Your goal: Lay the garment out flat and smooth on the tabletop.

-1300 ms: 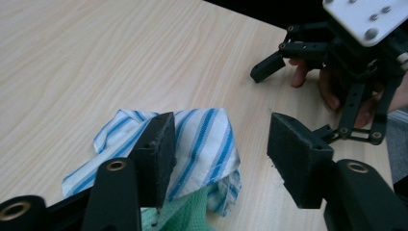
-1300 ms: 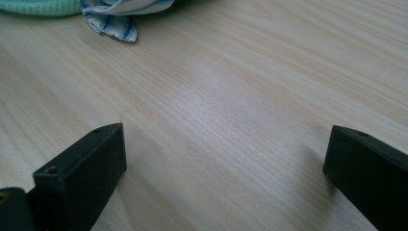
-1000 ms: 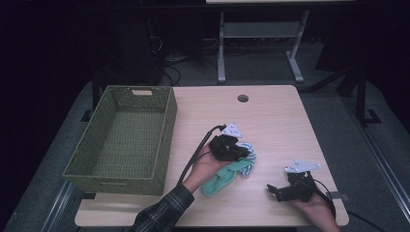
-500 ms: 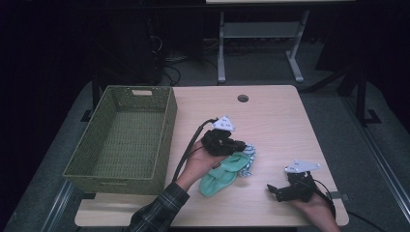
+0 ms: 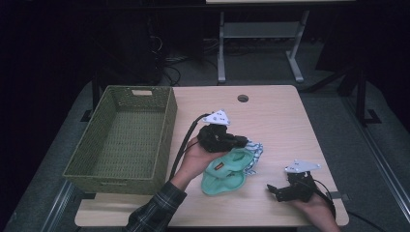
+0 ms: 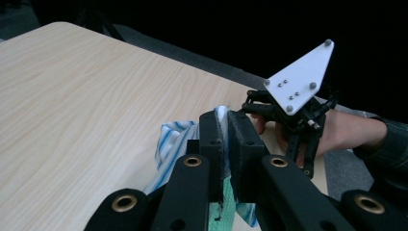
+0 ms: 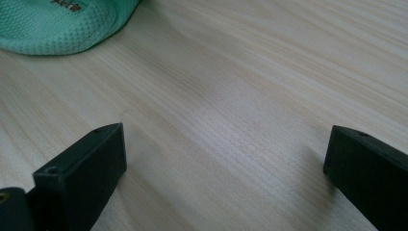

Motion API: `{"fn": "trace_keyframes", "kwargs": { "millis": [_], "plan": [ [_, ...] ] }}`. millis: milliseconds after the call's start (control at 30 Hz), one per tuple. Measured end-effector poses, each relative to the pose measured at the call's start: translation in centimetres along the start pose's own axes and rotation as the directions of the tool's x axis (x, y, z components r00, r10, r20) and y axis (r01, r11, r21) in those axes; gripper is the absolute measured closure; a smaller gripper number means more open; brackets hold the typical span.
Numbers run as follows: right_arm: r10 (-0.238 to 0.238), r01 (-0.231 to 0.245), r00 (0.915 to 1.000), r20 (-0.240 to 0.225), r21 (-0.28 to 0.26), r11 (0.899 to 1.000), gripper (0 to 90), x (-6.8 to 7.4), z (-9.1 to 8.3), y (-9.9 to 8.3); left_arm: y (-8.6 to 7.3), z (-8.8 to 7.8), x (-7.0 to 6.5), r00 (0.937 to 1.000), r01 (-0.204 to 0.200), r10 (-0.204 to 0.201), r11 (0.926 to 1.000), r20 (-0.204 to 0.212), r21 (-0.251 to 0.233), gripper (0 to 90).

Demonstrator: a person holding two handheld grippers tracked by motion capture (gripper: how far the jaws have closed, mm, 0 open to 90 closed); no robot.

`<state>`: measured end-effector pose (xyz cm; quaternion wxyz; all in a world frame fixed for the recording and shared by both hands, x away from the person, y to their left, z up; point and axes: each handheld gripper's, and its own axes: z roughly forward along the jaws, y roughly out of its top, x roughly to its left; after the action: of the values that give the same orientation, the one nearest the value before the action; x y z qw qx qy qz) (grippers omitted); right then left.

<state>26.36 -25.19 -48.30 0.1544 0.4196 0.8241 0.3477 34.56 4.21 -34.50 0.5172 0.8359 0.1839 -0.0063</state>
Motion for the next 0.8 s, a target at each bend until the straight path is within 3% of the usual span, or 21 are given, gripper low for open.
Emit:
{"fn": "trace_keyframes", "kwargs": {
  "millis": [200,333,433,800],
  "plan": [
    [0.0,0.0,1.0,0.0,0.0,1.0,0.6,0.0,0.0,0.0,-0.4,-0.2,1.1,0.9991,0.012,-0.011,0.9999,-0.04,0.012,84.8],
    [-0.001,0.001,1.0,0.0,0.0,1.0,0.6,0.0,0.0,0.0,-1.1,-0.2,2.4,0.9953,0.035,-0.032,0.9991,-0.091,0.025,84.8],
    [-0.002,0.002,1.0,0.0,0.0,1.0,0.6,0.0,0.0,0.0,-1.4,-0.3,2.9,0.9934,0.048,-0.044,0.9984,-0.105,0.029,84.7],
    [0.0,0.0,1.0,0.0,0.0,1.0,0.6,0.0,0.0,0.0,-2.7,-0.6,4.8,0.9744,0.1,-0.085,0.9931,-0.208,0.061,84.7]
  ]
}}
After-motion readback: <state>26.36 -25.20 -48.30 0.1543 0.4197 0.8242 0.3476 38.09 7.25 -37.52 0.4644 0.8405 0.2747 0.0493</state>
